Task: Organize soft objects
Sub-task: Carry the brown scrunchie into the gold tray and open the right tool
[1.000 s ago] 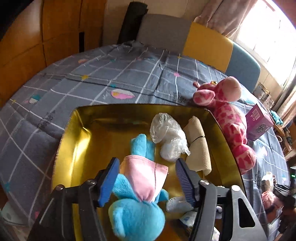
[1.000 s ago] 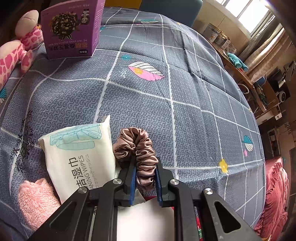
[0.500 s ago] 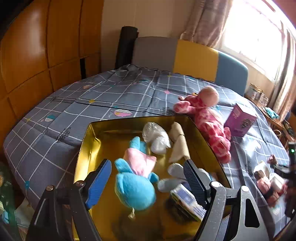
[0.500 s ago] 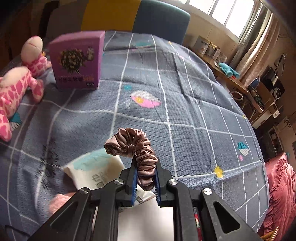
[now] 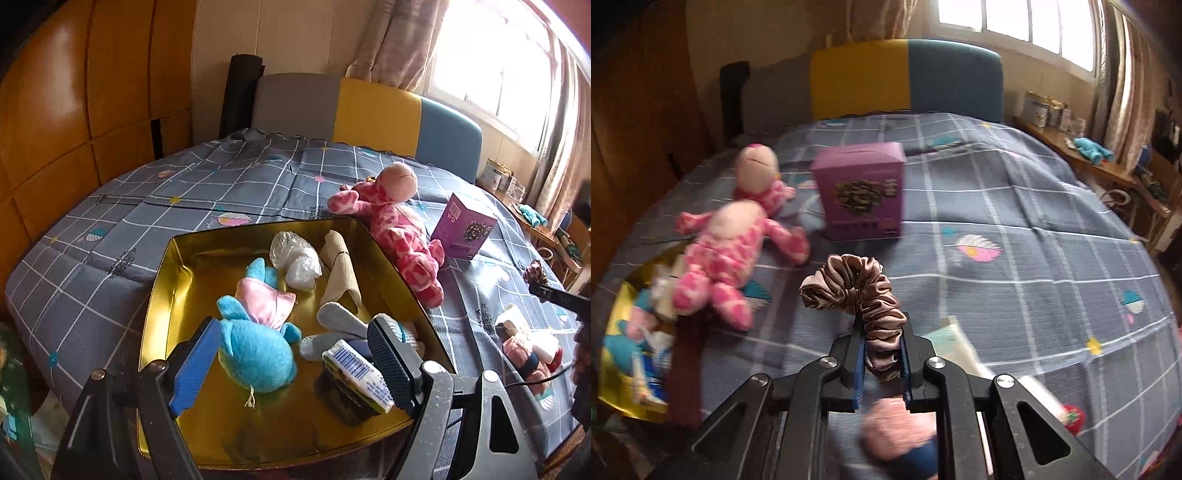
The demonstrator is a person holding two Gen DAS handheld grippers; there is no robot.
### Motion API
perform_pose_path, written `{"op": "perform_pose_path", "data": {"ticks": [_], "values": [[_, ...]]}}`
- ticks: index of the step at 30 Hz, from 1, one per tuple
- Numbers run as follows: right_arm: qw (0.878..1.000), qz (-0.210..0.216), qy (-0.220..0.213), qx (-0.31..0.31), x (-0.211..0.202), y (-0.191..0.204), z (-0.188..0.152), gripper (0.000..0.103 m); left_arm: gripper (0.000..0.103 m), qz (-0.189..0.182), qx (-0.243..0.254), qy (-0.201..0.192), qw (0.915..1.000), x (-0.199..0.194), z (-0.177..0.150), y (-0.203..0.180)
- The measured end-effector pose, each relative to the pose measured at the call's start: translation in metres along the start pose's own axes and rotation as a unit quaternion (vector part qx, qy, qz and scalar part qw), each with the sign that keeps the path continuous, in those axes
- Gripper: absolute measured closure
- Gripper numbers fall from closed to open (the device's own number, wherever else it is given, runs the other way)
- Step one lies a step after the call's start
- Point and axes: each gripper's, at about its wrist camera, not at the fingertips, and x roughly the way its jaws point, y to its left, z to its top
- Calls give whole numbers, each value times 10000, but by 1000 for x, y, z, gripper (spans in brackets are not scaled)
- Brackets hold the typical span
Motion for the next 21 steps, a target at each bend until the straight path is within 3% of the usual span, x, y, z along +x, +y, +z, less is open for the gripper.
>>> {"op": "perform_pose_path", "data": {"ticks": [6,13,21], "values": [[9954,949,91,-60,-8,48,-1,89,21,-8,-91,18,10000,0,-3,6],[9794,1968,362,-287,-10,119,-5,89,21,112,-236,-18,9997,-4,-5,21],[9640,2455,638,-801,6,206,-12,89,18,405,-427,-237,9980,-20,-5,45]]}}
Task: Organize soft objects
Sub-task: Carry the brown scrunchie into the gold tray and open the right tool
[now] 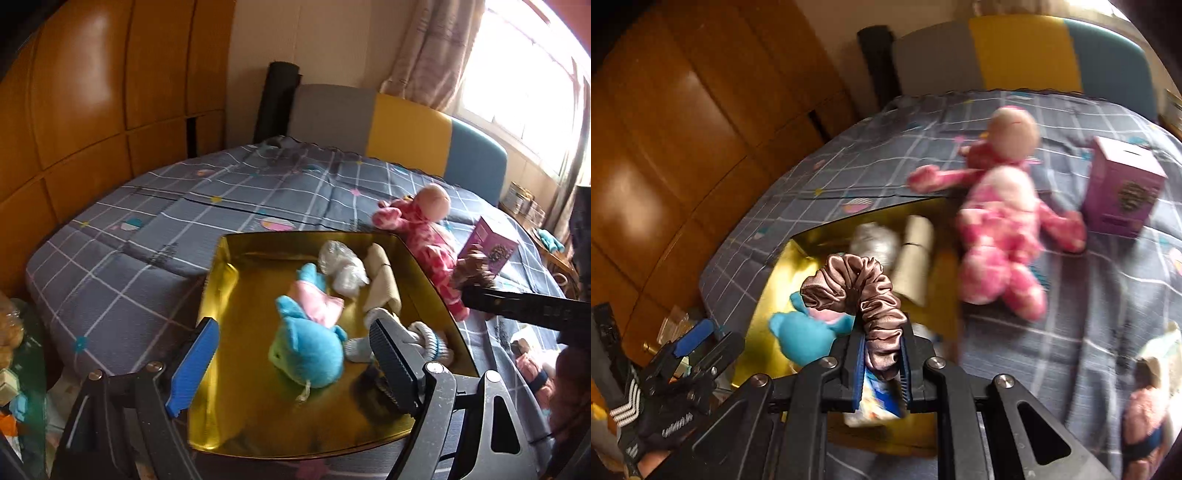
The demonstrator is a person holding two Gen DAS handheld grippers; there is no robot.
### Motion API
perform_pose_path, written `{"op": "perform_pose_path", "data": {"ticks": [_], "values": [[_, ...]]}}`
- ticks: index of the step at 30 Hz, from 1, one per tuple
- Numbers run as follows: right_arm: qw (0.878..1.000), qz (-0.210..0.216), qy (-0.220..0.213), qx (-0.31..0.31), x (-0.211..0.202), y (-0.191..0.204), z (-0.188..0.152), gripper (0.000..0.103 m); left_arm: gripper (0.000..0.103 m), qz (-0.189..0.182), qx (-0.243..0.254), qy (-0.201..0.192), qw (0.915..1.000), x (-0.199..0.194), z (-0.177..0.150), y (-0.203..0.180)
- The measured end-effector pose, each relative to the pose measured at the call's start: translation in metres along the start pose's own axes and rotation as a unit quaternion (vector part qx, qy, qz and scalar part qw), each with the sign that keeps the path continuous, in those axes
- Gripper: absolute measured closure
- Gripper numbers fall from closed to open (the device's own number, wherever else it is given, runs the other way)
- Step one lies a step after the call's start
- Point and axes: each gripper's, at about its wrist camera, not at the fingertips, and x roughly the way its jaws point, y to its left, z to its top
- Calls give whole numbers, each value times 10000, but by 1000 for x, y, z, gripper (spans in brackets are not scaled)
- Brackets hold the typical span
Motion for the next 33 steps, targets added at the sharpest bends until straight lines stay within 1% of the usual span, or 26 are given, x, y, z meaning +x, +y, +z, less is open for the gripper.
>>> {"op": "perform_pose_path", "data": {"ticks": [3,6,9,12,14,16,17,19,21,27,33], "values": [[9999,77,44,-108,16,15,6,89,18,56,-26,-18,10000,-2,-1,6],[9997,126,178,-149,37,25,14,89,18,70,-79,-15,9999,-3,-2,10],[9992,113,302,-250,54,36,16,86,18,71,-111,-18,9999,-3,-3,13],[9982,-52,517,-302,80,37,17,84,18,68,-130,25,9999,0,-4,14],[9961,-191,766,-398,99,36,13,83,18,66,-144,49,9999,1,-5,15],[9939,-375,944,-438,111,33,9,81,18,76,-146,93,9998,4,-6,15],[9937,-371,977,-406,113,31,8,81,18,71,-158,105,9998,4,-6,15],[9941,-264,988,-348,113,29,5,73,18,92,-146,128,9998,6,-8,15],[9942,-223,1001,-308,110,28,3,70,18,95,-167,149,9997,8,-8,15],[9965,-182,749,-313,90,30,0,68,18,108,-156,154,9997,9,-9,15],[9975,-320,496,-381,72,32,-2,68,18,77,-134,105,9998,5,-7,13]]}}
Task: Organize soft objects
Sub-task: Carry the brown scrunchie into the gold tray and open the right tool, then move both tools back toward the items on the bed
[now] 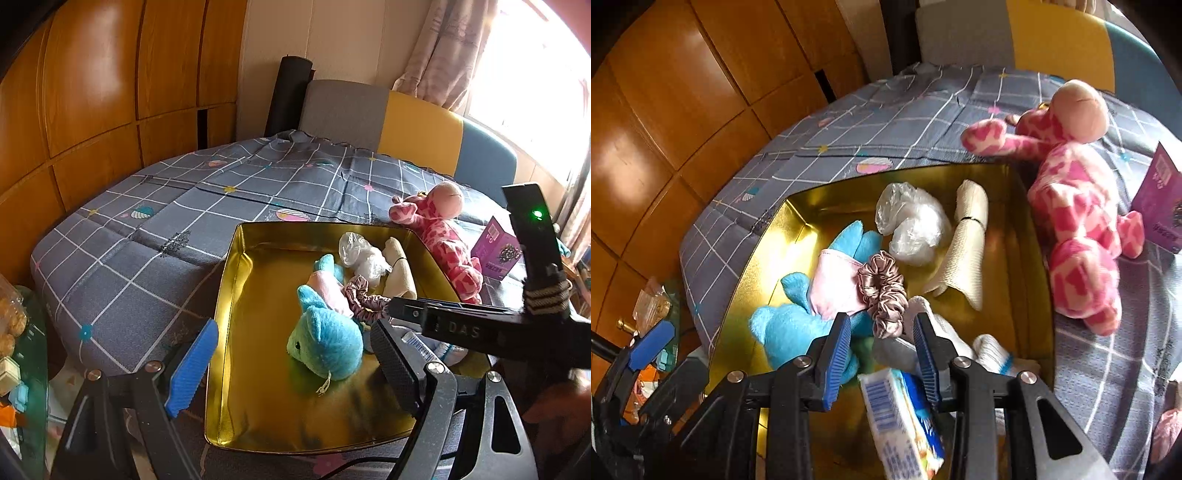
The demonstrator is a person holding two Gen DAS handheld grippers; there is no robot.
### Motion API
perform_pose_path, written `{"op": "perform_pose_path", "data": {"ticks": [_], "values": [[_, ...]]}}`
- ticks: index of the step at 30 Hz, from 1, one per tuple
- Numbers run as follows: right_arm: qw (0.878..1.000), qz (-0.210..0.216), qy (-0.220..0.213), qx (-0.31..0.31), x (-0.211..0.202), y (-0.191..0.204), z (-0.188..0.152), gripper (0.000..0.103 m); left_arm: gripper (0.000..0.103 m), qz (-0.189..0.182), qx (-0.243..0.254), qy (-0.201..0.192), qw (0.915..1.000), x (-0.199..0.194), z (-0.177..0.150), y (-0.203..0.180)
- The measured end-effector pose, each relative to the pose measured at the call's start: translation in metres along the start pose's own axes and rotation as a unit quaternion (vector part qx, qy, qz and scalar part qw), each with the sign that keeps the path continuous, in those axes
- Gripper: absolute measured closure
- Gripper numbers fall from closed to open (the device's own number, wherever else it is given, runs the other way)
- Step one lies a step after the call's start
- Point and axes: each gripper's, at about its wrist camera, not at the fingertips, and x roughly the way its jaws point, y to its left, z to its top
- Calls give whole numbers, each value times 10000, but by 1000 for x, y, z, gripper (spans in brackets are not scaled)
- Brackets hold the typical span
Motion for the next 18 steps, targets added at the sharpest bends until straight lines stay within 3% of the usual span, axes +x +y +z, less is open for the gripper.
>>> {"op": "perform_pose_path", "data": {"ticks": [18], "values": [[9949,-617,-793,-43,-76,-31,-47,65,18,-232,271,-104,9993,-12,2,-24]]}}
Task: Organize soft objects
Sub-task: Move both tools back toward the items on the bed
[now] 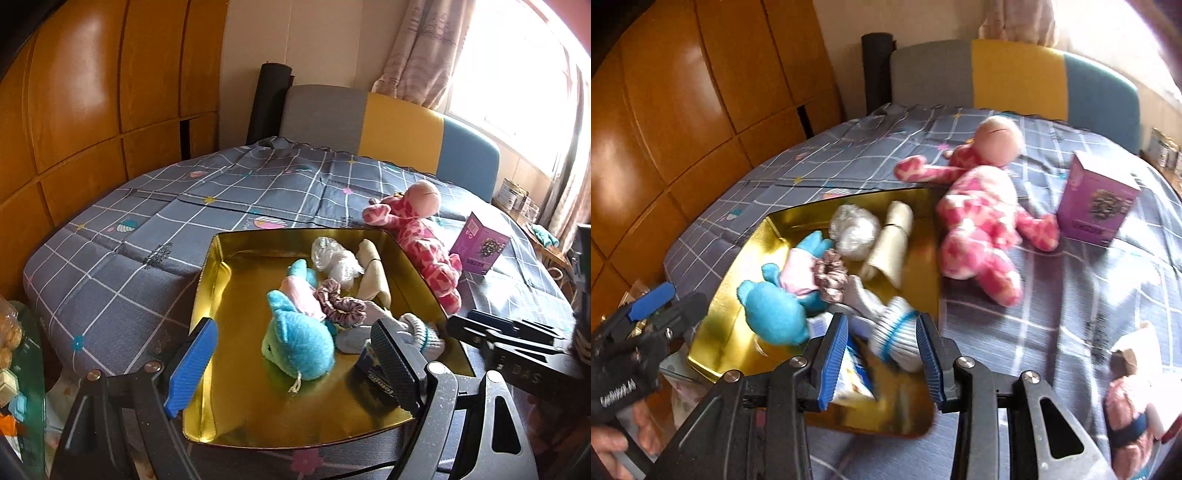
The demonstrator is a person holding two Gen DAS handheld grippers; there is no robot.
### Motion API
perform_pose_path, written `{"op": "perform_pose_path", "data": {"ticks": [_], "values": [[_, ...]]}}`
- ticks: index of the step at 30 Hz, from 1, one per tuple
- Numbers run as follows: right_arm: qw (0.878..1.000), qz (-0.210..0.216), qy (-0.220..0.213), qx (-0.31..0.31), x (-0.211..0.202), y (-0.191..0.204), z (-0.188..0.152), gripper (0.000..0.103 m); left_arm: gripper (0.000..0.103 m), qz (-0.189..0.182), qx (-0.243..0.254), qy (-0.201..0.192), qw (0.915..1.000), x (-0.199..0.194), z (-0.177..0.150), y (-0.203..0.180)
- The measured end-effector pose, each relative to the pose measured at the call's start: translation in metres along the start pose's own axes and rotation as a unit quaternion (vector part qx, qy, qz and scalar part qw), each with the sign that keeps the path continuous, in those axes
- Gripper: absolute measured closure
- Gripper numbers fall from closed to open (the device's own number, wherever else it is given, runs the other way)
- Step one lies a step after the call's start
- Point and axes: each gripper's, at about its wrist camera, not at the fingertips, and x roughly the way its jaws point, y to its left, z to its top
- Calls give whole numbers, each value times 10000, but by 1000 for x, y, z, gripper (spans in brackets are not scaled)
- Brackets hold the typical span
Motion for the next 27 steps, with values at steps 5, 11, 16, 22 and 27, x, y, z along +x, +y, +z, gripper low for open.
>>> {"op": "perform_pose_path", "data": {"ticks": [5,11,16,22,27], "values": [[9991,-291,-171,250,-25,-31,-11,65,18,-115,182,-17,9998,-3,1,-14],[9944,-800,-346,591,-62,-81,-29,63,17,-317,517,-24,9982,-4,5,-41],[9856,-1376,-369,908,-95,-129,-48,63,17,-600,913,-16,9940,-2,9,-76],[9710,-1936,-336,1359,-131,-184,-75,63,17,-1025,1419,65,9845,6,8,-130],[9570,-2226,-378,1821,-151,-218,-97,63,17,-1338,1836,154,9737,11,3,-174]]}}
